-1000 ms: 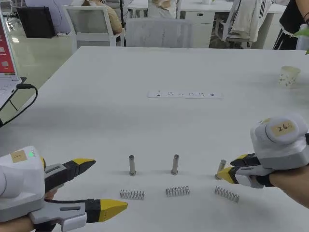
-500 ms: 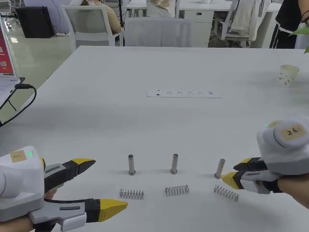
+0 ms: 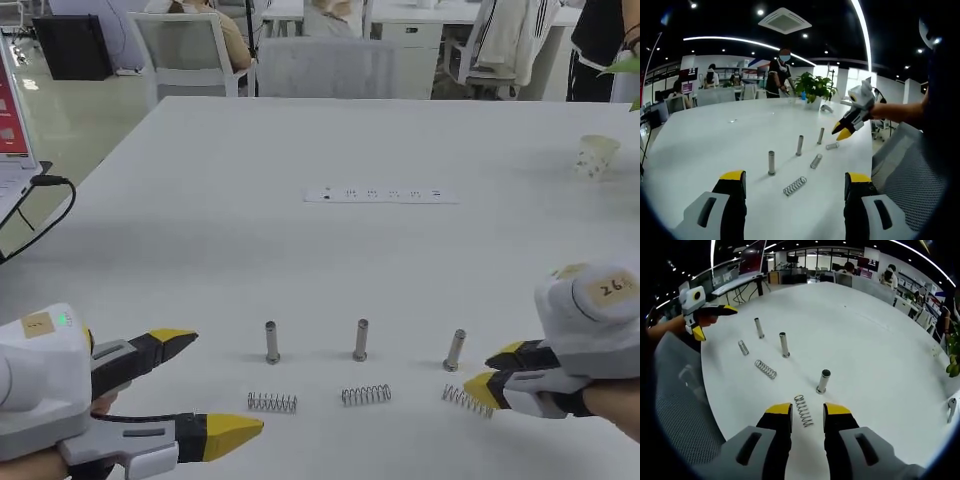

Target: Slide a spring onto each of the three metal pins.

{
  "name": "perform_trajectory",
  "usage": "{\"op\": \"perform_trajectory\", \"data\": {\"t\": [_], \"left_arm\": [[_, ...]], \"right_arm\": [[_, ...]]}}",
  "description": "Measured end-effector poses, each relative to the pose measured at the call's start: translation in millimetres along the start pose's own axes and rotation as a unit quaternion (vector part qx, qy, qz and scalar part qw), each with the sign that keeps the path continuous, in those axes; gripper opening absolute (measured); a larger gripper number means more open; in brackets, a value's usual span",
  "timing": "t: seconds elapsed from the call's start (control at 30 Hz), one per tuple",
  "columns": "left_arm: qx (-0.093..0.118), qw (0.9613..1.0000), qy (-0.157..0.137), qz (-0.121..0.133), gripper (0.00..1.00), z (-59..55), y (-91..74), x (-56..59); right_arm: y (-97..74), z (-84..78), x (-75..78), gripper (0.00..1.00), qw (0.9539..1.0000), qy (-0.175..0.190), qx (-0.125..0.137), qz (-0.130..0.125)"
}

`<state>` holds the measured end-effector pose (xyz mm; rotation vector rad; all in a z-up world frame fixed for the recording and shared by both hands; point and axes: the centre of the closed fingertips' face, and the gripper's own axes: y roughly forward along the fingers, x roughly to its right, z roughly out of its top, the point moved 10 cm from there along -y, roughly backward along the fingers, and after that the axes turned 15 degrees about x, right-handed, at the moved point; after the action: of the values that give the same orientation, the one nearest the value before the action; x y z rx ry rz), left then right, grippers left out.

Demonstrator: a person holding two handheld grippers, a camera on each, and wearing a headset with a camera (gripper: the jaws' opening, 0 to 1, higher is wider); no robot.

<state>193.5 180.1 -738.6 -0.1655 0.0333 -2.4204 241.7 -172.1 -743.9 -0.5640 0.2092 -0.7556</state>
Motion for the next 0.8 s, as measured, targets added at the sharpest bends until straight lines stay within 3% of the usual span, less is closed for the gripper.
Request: {"op": "perform_trajectory", "data": {"t": [0.47,0.8], "left_arm": [[-0.003,1.0000,0.000,0.000,0.77,-0.3,-0.2,1.2],[-0.003,1.0000,-0.003,0.002,0.76,-1.1,-0.4,0.7]], "right_arm": [[3.1,-21.6,-1.0,0.20,0.9993,-0.006,-0.034,0.016],[6.7,-26.9,0.6,0.19,0.9988,-0.014,-0.041,0.022]]}}
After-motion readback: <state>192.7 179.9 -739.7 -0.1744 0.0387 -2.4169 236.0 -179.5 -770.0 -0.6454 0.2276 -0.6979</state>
